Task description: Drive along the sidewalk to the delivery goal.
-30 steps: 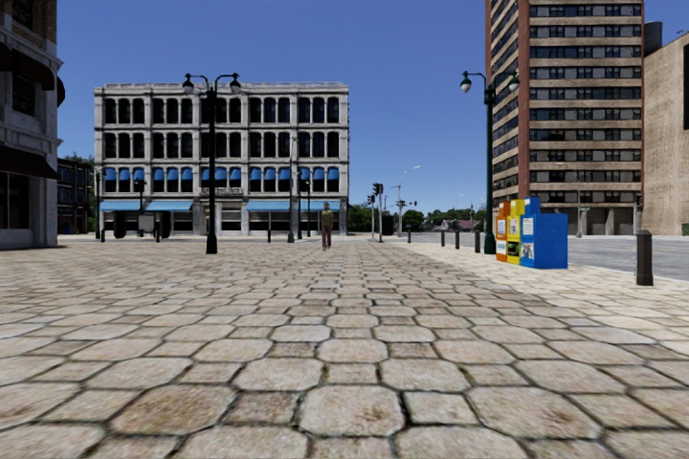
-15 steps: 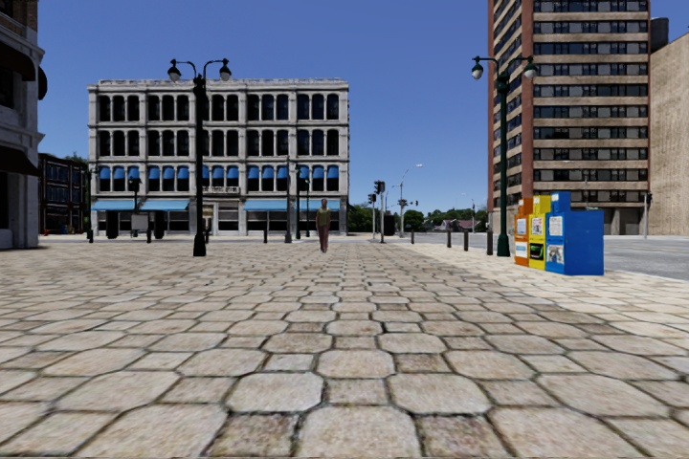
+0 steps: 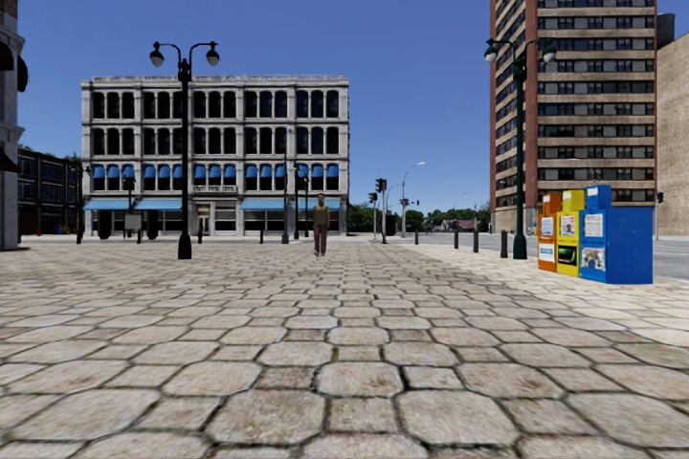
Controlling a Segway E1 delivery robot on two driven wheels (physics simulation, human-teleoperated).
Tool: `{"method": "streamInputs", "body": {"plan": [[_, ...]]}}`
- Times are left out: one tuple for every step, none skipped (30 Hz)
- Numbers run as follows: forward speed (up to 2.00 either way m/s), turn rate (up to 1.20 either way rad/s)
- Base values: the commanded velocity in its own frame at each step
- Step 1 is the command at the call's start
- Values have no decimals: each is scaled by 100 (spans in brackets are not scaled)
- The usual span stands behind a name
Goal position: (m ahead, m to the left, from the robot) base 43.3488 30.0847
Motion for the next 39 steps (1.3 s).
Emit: {"method": "streamInputs", "body": {"plan": [[200,0],[200,0],[200,0],[200,0],[200,0],[200,0],[200,0],[200,0],[200,0],[200,0],[200,0],[200,0],[200,0],[200,0],[200,0],[200,0],[200,0],[200,0],[200,0],[200,0],[200,0],[200,0],[200,0],[200,0],[200,0],[200,0],[200,0],[200,0],[200,0],[200,0],[200,0],[200,0],[200,0],[200,0],[200,0],[200,0],[200,0],[200,0],[200,0]]}}
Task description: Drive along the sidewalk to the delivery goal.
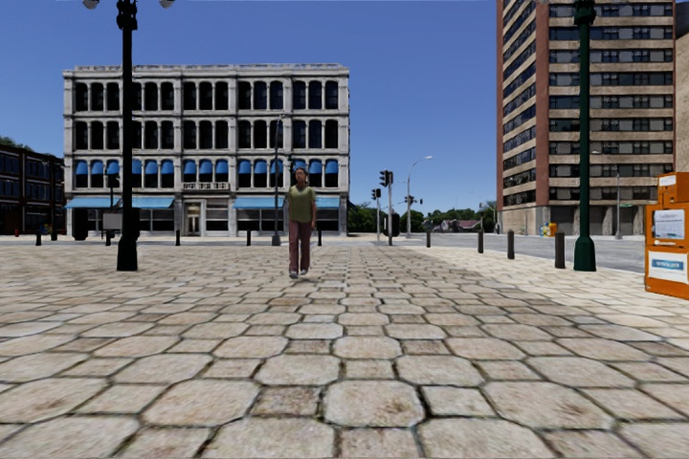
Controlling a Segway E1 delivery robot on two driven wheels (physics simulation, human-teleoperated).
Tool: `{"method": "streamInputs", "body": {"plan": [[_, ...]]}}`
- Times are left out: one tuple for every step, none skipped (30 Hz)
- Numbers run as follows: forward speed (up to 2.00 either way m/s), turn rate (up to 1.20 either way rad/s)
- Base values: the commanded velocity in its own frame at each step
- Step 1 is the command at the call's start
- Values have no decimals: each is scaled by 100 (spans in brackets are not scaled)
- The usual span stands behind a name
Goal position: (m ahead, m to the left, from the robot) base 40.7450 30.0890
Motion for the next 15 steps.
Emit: {"method": "streamInputs", "body": {"plan": [[200,0],[200,0],[200,0],[200,0],[200,0],[200,0],[200,0],[200,0],[200,0],[200,0],[200,0],[200,0],[200,0],[200,0],[200,0]]}}
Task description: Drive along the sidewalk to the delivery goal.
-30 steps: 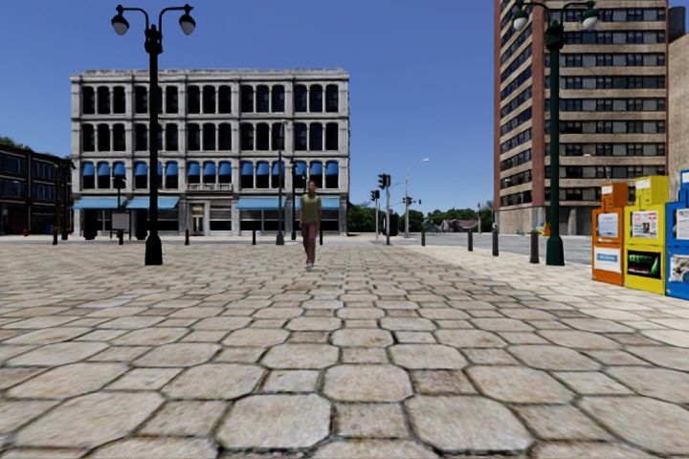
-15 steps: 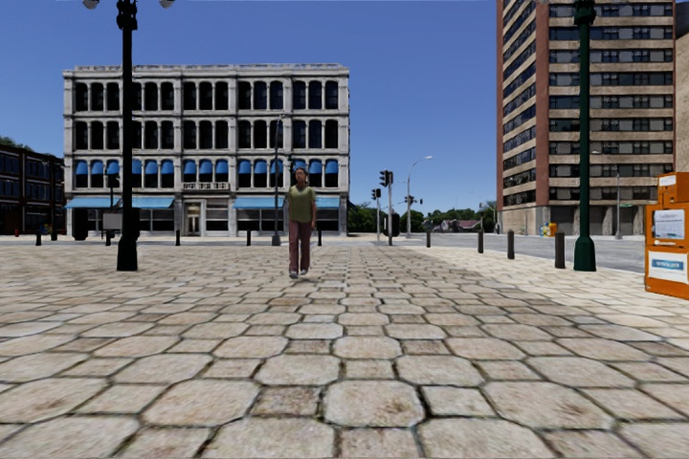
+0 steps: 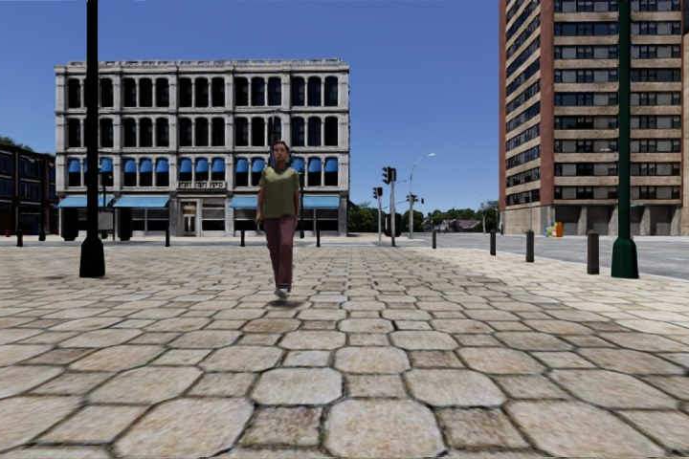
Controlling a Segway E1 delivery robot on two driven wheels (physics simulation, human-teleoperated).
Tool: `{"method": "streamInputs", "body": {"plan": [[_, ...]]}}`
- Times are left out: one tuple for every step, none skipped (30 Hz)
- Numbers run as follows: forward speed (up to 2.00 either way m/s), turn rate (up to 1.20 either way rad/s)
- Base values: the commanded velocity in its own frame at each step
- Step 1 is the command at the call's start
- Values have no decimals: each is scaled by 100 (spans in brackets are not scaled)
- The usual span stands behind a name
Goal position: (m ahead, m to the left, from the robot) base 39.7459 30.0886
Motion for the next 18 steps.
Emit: {"method": "streamInputs", "body": {"plan": [[200,0],[200,0],[200,-2],[200,-22],[200,-22],[200,-43],[200,-65],[200,-84],[200,-84],[200,-92],[200,-94],[200,-98],[200,-98],[200,-101],[200,-103],[200,-120],[200,-120],[200,-120]]}}
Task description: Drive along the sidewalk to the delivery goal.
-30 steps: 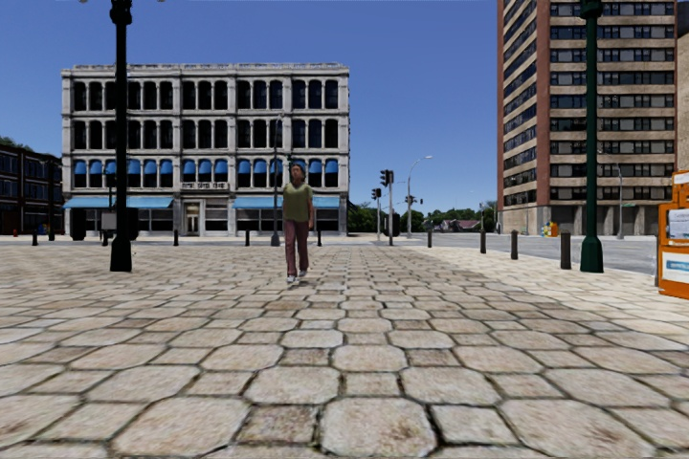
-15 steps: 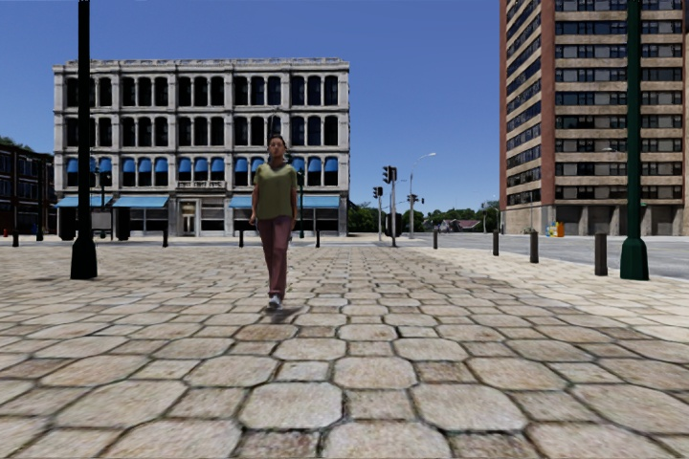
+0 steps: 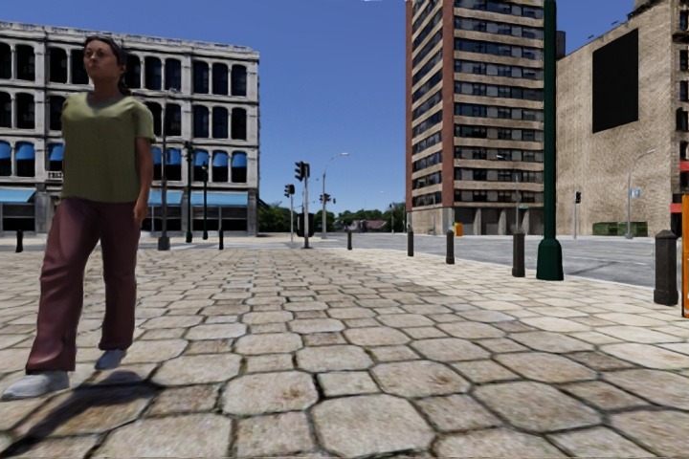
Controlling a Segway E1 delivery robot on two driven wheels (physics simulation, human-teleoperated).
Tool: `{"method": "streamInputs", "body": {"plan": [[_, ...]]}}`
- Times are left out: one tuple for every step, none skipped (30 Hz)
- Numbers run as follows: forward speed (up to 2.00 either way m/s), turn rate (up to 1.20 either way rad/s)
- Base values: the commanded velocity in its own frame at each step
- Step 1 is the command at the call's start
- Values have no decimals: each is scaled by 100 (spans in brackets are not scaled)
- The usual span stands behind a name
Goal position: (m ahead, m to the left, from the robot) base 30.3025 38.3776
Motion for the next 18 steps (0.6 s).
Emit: {"method": "streamInputs", "body": {"plan": [[200,-120],[200,-120],[200,-120],[200,-120],[200,0],[200,0],[200,0],[200,0],[200,0],[200,0],[200,0],[200,0],[200,0],[200,0],[200,0],[200,0],[200,0],[200,0]]}}
